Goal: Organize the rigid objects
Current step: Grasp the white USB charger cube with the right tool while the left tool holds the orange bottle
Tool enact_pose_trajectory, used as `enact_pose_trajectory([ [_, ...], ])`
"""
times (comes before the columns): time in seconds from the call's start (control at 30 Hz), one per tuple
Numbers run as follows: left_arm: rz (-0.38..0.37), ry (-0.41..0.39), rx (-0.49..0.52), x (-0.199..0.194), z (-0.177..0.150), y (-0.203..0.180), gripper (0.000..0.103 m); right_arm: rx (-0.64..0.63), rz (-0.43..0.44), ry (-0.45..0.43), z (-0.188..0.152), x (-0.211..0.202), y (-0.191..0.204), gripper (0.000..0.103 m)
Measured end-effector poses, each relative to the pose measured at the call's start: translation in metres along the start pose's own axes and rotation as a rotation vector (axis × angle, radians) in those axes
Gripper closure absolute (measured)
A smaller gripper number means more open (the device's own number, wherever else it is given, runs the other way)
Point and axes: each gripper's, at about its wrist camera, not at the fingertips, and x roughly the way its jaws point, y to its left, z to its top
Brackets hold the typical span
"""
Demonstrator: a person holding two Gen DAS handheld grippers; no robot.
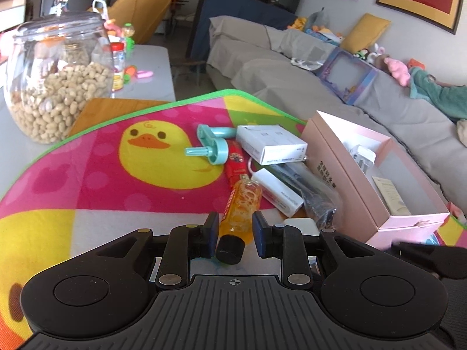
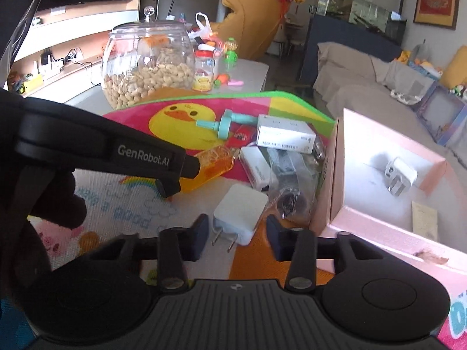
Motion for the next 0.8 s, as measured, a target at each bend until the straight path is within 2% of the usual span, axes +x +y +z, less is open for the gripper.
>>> enact_pose_trajectory([
  [0.03,-0.001,0.0,0.003,0.002,0.001,-0.002,0.073,0.007,0.021,0.005,-0.003,-0.004,-0.004,0.086],
  [0.07,-0.001,0.002,0.005,0.005,0.002,-0.004,0.073,0.007,0.043,0.009,-0.006,-0.01,-0.007,0.09],
  [0.2,0.016,0.013,0.026,0.016,0.006,-0.016,0.072,-0.01,0.094,0.018,-0.028,-0.037,-0.022,0.09],
  [0.4,0.058,0.042,0.026,0.037,0.011,-0.023,0.071,-0.034,0.07,0.012,-0.053,-0.061,-0.041,0.09],
  [0.5,0.054,0.039,0.029,0.032,0.005,-0.021,0.071,-0.02,0.058,0.004,-0.059,-0.066,-0.048,0.09],
  [0.53,0.049,0.042,0.036,0.029,0.002,-0.021,0.071,-0.013,0.057,0.006,-0.061,-0.066,-0.05,0.087],
  [0.6,0.032,0.052,0.054,0.017,-0.007,-0.022,0.071,0.005,0.058,0.019,-0.062,-0.066,-0.055,0.073],
  [0.67,0.013,0.063,0.083,0.003,-0.019,-0.026,0.071,0.024,0.063,0.017,-0.064,-0.065,-0.058,0.056],
  [0.8,-0.037,0.099,0.156,-0.028,-0.049,-0.039,0.071,0.033,0.073,0.009,-0.065,-0.064,-0.061,0.054],
])
